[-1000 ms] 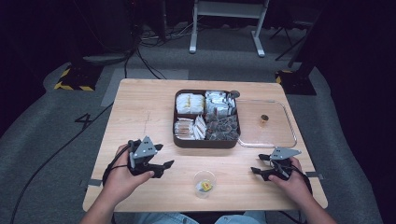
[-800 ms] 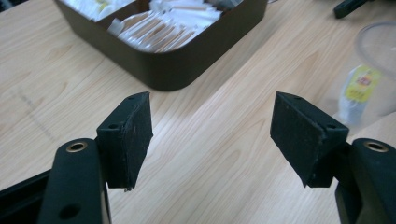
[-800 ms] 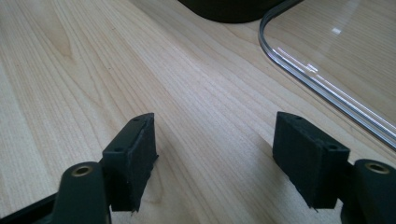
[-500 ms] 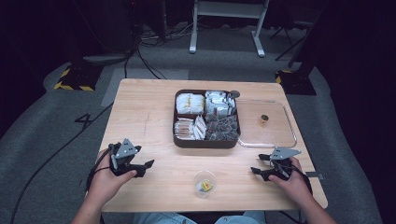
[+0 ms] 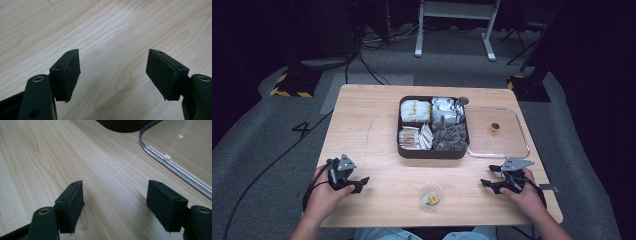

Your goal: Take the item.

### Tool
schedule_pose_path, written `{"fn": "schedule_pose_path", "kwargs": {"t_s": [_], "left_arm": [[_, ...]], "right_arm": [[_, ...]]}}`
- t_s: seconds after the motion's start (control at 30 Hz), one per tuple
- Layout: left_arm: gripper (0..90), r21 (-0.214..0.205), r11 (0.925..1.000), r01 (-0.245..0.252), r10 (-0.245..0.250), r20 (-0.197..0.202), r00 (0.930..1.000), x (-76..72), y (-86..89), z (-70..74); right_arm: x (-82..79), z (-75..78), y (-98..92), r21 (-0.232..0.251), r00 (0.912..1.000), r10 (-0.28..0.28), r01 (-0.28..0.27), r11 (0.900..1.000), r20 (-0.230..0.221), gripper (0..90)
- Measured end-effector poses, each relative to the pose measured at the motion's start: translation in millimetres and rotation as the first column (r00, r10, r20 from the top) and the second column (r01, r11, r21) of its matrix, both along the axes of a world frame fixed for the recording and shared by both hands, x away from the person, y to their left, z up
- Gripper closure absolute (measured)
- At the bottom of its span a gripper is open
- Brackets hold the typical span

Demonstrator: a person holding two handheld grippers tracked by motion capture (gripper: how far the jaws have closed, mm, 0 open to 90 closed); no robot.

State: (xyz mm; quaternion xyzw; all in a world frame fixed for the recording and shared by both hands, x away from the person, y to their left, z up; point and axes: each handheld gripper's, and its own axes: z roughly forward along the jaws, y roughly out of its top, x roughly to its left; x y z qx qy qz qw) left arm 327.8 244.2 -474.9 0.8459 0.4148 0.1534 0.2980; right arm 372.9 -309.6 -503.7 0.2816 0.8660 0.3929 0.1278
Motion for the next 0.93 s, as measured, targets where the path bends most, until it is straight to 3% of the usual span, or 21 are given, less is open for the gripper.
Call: {"fn": "schedule_pose_path", "kwargs": {"t_s": [0.3, 0.37, 0.47, 0.53, 0.63, 0.8, 0.93], "left_arm": [[26.9, 0.031, 0.9994, -0.016, 0.017, -0.032, 0.9993, -2.4, 3.8, -15.1], [23.4, 0.013, 0.9996, -0.025, 0.025, -0.026, 0.9993, -1.7, 4.2, -18.0], [20.9, -0.014, 0.9994, -0.032, 0.032, 0.023, 0.9992, 4.9, 8.6, -23.5], [14.1, -0.065, 0.9974, -0.031, 0.033, 0.037, 0.9988, 9.9, 11.2, -29.3], [12.7, -0.069, 0.9971, -0.032, 0.035, 0.038, 0.9987, 11.8, 11.4, -29.9], [11.5, -0.066, 0.9973, -0.032, 0.035, 0.041, 0.9985, 12.8, 10.8, -30.0], [11.3, -0.065, 0.9972, -0.039, 0.041, 0.041, 0.9983, 12.5, 10.3, -30.0]], "right_arm": [[-0.2, 0.0, -0.1, -0.001, 1.0, 0.001, -0.001, 1.0, 0.001, 30.0], [-0.3, 0.0, -0.3, -0.001, 1.0, 0.001, -0.001, 1.0, 0.0, 30.0], [-0.4, 0.0, -0.4, -0.001, 1.0, 0.001, -0.001, 1.0, 0.0, 30.0], [-0.4, 0.0, -0.4, -0.001, 1.0, 0.001, -0.001, 1.0, 0.0, 29.9], [-0.4, 0.0, -0.3, -0.001, 1.0, 0.001, -0.001, 1.0, 0.001, 29.7], [0.8, -0.6, 0.4, -0.018, 0.9993, -0.036, 0.036, 0.9992, -0.004, 17.6], [1.2, -0.8, 0.9, -0.024, 0.9985, -0.053, 0.053, 0.9983, -0.009, 15.2]]}}
